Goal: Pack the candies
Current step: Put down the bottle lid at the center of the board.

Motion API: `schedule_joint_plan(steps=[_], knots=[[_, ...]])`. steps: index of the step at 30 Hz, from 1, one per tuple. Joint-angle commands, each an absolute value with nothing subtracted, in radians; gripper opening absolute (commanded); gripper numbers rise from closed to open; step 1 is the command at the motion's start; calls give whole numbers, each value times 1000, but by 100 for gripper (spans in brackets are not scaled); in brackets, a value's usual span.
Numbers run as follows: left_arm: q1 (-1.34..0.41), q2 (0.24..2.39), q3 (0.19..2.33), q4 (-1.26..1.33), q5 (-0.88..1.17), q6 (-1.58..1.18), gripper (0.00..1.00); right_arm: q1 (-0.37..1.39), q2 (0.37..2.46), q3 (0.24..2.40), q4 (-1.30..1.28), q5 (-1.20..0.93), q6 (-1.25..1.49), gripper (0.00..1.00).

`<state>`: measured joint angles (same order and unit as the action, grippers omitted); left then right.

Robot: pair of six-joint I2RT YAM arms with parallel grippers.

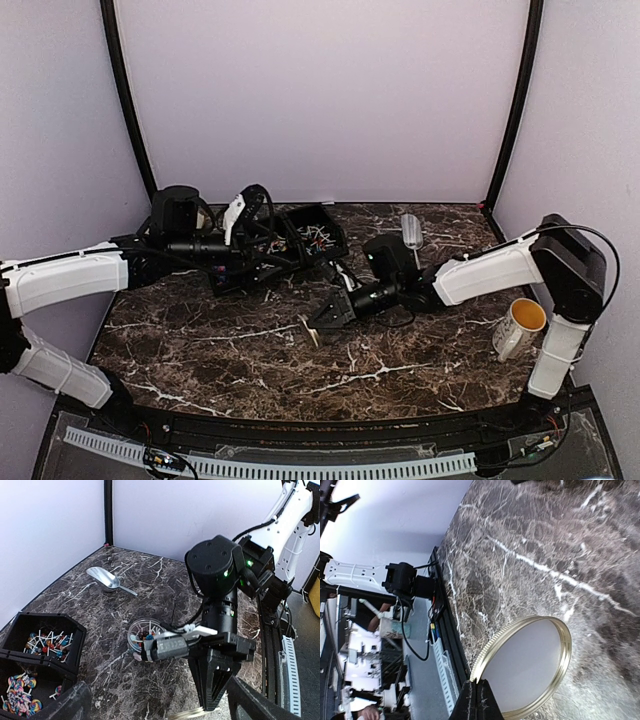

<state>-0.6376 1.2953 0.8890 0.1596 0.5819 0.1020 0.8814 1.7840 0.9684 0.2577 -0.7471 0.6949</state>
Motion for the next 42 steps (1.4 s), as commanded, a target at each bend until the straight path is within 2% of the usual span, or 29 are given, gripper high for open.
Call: schedule_joint_plan(steps=[1, 10, 15, 18, 24, 42], knots=[[-644, 1223, 864, 154, 488, 31, 96, 874, 1860, 1025, 471, -907, 837, 3], [-647, 1178, 848, 146, 461, 13, 96, 874, 2014, 1029, 898, -1040, 1190, 3], [-649, 1186, 855, 141, 460, 11, 96, 874, 2092, 1046, 1009, -1057, 1295, 3], [-648, 1195, 860, 134, 456, 11, 96, 874, 2107, 1060, 962, -1049, 1282, 3], [-649, 1206, 865, 123, 432, 8, 96, 876, 2096, 1113, 668, -1002, 1099, 4], [-652, 1210, 865, 110, 415, 5, 96, 871, 2128, 1125, 542, -968, 1044, 7]])
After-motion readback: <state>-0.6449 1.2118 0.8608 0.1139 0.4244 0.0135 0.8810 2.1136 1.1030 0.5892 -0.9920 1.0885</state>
